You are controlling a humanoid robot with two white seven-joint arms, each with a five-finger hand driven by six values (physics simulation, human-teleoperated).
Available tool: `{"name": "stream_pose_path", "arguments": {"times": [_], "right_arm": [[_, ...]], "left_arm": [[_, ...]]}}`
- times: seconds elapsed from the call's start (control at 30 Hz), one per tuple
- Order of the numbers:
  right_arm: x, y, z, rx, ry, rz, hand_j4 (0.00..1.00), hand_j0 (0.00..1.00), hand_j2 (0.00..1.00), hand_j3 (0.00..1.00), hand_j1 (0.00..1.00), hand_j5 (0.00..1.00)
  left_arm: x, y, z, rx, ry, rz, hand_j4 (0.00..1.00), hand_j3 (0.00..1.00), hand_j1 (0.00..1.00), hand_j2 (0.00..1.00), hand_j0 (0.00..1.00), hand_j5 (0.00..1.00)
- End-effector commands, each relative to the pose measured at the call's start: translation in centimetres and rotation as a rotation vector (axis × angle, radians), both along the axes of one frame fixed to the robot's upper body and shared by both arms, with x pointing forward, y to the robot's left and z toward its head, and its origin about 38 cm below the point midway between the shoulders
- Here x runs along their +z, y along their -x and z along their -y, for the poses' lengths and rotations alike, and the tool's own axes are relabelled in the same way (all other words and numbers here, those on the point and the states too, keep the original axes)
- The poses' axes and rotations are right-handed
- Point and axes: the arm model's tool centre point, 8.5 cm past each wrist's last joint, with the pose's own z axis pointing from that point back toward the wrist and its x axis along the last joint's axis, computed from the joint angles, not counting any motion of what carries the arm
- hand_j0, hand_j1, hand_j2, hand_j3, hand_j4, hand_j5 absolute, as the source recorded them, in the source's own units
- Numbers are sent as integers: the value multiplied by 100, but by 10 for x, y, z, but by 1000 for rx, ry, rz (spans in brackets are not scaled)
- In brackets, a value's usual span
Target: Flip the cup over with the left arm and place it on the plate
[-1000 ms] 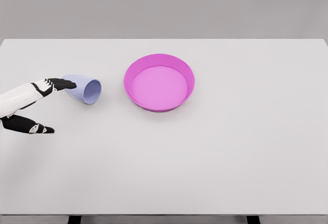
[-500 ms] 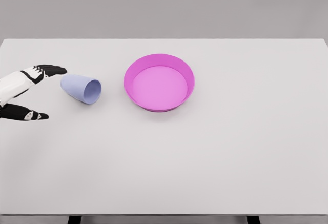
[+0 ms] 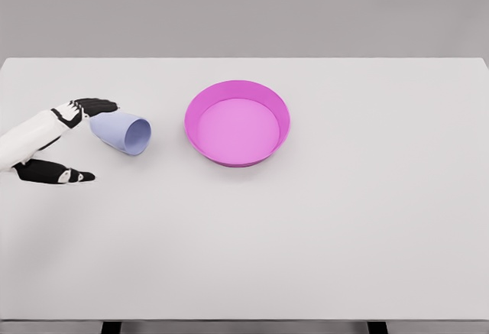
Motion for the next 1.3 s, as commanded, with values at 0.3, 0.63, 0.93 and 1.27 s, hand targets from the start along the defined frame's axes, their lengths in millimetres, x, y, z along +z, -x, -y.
{"name": "stream_pose_path", "arguments": {"times": [0.3, 0.63, 0.93, 1.27], "right_arm": [[0, 0, 0, 0, -1, 0, 100, 100, 100, 100, 100, 100], [0, 0, 0, 0, 0, 0, 100, 100, 100, 100, 100, 100], [0, 0, 0, 0, -1, -1, 100, 100, 100, 100, 100, 100], [0, 0, 0, 0, 0, 0, 100, 100, 100, 100, 100, 100]], "left_arm": [[22, -20, -70, 137, -294, -14, 100, 100, 100, 100, 100, 100], [-20, -54, 10, -60, -380, -37, 100, 100, 100, 100, 100, 100], [-42, -80, 12, -12, -392, -68, 100, 100, 100, 100, 100, 100], [-47, -92, 9, 21, -358, -86, 100, 100, 100, 100, 100, 100]]}}
